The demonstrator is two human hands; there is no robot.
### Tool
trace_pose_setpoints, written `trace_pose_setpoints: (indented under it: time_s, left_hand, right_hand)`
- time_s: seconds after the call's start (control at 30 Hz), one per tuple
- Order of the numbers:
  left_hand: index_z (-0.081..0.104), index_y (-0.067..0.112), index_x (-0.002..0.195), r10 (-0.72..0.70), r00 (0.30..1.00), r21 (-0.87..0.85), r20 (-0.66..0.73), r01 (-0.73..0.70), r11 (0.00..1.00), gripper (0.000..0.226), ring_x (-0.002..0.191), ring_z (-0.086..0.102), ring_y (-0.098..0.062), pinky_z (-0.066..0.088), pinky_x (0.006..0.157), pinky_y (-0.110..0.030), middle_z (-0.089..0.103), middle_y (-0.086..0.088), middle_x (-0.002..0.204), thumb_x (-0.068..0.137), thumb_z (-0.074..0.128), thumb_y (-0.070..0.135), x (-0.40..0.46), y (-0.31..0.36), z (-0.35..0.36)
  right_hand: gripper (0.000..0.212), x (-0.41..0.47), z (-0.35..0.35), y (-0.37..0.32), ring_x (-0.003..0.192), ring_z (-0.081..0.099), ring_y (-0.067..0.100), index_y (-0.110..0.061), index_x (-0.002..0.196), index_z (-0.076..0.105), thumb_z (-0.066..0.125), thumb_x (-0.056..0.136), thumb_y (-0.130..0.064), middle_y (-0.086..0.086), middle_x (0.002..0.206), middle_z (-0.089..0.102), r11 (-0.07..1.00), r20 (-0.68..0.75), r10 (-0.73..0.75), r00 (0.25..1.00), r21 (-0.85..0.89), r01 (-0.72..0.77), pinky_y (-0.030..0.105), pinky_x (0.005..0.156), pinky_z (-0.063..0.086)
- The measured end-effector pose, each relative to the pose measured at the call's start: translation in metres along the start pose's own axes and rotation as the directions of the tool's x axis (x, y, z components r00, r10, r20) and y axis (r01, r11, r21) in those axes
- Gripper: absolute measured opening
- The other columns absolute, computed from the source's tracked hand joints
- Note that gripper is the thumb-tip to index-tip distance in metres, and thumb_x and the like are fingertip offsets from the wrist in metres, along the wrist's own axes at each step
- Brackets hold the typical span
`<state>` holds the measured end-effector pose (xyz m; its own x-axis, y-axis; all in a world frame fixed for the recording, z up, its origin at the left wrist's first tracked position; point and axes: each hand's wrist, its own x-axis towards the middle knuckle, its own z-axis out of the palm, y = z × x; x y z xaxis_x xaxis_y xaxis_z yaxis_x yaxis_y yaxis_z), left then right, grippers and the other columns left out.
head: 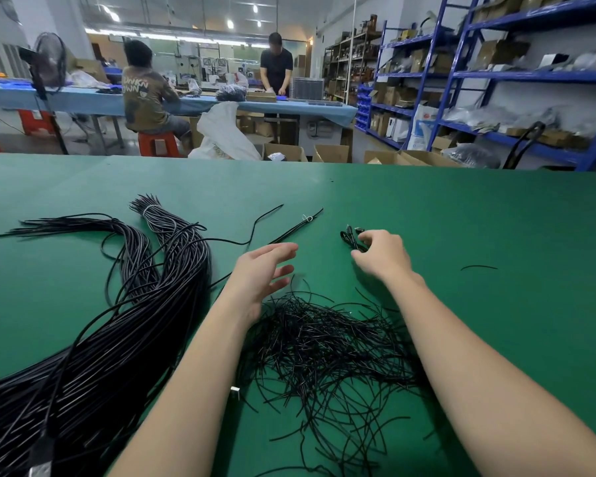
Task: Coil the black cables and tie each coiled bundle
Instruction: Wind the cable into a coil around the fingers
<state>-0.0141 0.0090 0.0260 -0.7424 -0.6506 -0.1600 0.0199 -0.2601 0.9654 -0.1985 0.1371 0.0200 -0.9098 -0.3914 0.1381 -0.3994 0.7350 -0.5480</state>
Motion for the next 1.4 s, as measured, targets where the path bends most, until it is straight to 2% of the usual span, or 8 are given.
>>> trace_pose_setpoints:
  time_s: [0.27,0.4,0.6,0.7,0.83,1.1,1.23,1.4]
  left_hand:
    - [0.074,0.016,0.107,-0.024,1.0,0.021,-0.013,0.024,0.999,0.018,0.102,0.07,-0.019,0.057,0.078,-0.026,0.075,0.001,0.109,0.092,0.069,0.023,-0.001,-0.001,0.002]
    - [0.065,0.015,0.102,-0.05,0.991,-0.009,-0.127,0.05,0.999,0.008,0.094,0.062,-0.02,0.052,0.073,-0.026,0.067,-0.006,0.113,0.098,0.058,0.014,0.002,-0.003,0.003]
    - [0.059,0.013,0.124,-0.08,0.932,-0.105,-0.353,0.045,0.993,0.036,0.064,0.046,-0.017,0.034,0.058,-0.026,0.057,-0.007,0.092,0.098,0.037,0.002,0.01,-0.001,-0.008]
    - [0.057,0.01,0.124,-0.08,0.915,-0.154,-0.396,0.02,0.988,0.036,0.074,0.05,-0.021,0.038,0.063,-0.027,0.058,-0.011,0.098,0.097,0.037,-0.001,0.013,-0.002,-0.013]
    - [0.057,0.005,0.095,-0.106,0.908,-0.194,-0.405,0.028,0.981,0.02,0.062,0.04,-0.017,0.032,0.056,-0.027,0.048,-0.008,0.074,0.093,0.039,-0.003,0.012,-0.002,-0.017]
    - [0.055,0.009,0.104,-0.009,0.936,-0.143,-0.353,-0.044,0.989,0.012,0.071,0.057,-0.017,0.049,0.065,-0.028,0.059,-0.005,0.088,0.096,0.049,0.003,0.012,0.008,-0.018]
    - [0.058,0.016,0.099,0.056,0.938,-0.033,-0.342,-0.071,0.997,0.007,0.086,0.06,-0.017,0.049,0.068,-0.026,0.065,-0.003,0.095,0.095,0.056,0.011,0.01,0.007,-0.017]
    - [0.064,0.01,0.085,0.096,0.989,-0.003,-0.111,-0.097,0.995,0.028,0.048,0.056,-0.009,0.043,0.047,-0.018,0.076,-0.002,0.082,0.1,0.056,0.033,0.0,0.013,-0.01]
  right_hand:
    - [0.031,-0.026,0.012,-0.02,0.124,0.058,0.022,-0.023,0.122,0.071,0.064,0.092,-0.027,0.0,0.124,0.07,0.99,-0.047,-0.135,0.99,0.035,0.136,0.035,0.098,0.049]
    - [0.023,-0.036,0.025,-0.056,0.106,0.068,0.018,-0.024,0.112,0.075,0.063,0.092,-0.024,-0.005,0.11,0.076,0.945,0.16,-0.328,0.931,0.04,0.326,0.033,0.099,0.053]
    - [0.045,-0.039,0.054,-0.096,0.138,0.046,0.024,-0.029,0.143,0.056,0.054,0.099,-0.019,-0.002,0.151,0.054,0.813,0.365,-0.511,0.778,-0.087,0.575,0.039,0.114,0.039]
    - [0.051,-0.042,0.067,-0.103,0.14,0.037,0.027,-0.037,0.15,0.047,0.045,0.103,-0.018,-0.006,0.155,0.048,0.758,0.469,-0.518,0.715,-0.135,0.638,0.039,0.114,0.038]
    - [0.031,-0.04,0.071,-0.11,0.123,0.056,0.026,-0.038,0.127,0.068,0.056,0.1,-0.028,-0.003,0.13,0.067,0.745,0.341,-0.556,0.758,-0.199,0.637,0.035,0.095,0.048]
    - [0.026,-0.032,0.06,-0.102,0.109,0.064,0.034,-0.03,0.121,0.065,0.053,0.099,-0.022,0.005,0.122,0.065,0.656,0.342,-0.578,0.741,-0.346,0.671,0.035,0.084,0.044]
    - [0.023,-0.016,0.038,-0.097,0.099,0.063,0.027,-0.018,0.123,0.058,0.047,0.103,-0.015,0.006,0.122,0.063,0.817,0.014,-0.536,0.844,-0.242,0.523,0.04,0.087,0.052]
    - [0.018,-0.004,0.003,-0.096,0.085,0.058,0.025,-0.021,0.114,0.058,0.049,0.098,-0.021,0.003,0.102,0.071,0.953,-0.288,-0.284,0.915,0.02,0.302,0.03,0.072,0.04]
